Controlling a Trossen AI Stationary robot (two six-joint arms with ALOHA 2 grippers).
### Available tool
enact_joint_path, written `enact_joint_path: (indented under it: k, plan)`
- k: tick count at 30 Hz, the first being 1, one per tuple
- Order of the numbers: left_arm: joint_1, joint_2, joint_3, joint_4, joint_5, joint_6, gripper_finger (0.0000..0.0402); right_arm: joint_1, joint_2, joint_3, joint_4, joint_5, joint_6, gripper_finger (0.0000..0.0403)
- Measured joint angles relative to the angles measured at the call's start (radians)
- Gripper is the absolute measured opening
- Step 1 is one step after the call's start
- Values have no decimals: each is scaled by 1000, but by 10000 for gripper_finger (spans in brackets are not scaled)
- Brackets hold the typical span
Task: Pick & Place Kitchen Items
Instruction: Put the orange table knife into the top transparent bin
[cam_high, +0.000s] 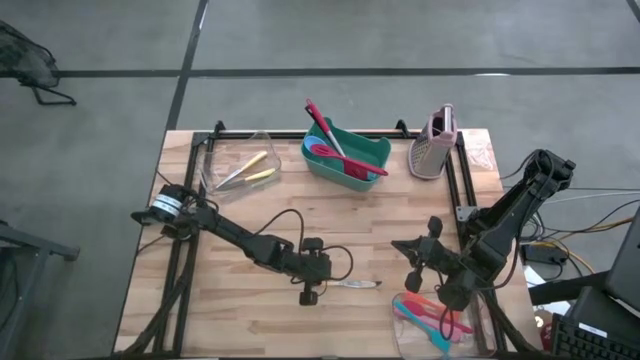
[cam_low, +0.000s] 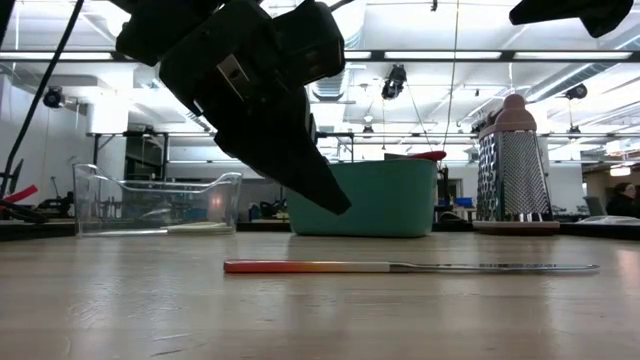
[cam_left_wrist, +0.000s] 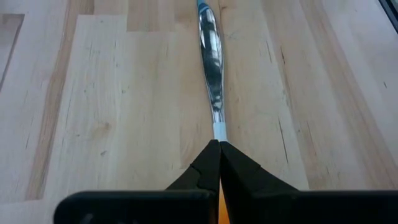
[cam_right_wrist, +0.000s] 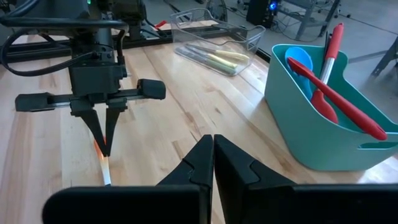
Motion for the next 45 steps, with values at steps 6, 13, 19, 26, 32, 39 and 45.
enact_joint_path:
  k: [6,13,19,26,32,39,45]
  plan:
    - [0,0,0,1,0,0,10,0,0,0,4,0,0,8]
    - [0,0,0,1,0,0,10,-1,0,0,5,0,0,8]
    - [0,-1,0,1,0,0,10,-1,0,0,5,0,0,8]
    - [0,-1,0,1,0,0,10,-1,0,0,6,0,0,8]
    - [0,-1,0,1,0,0,10,-1,0,0,6,0,0,8]
    - [0,-1,0,6,0,-3,10,-1,0,-2,7,0,0,8]
    - [0,-1,0,57,0,-6,10,-1,0,-2,25,-28,4,8]
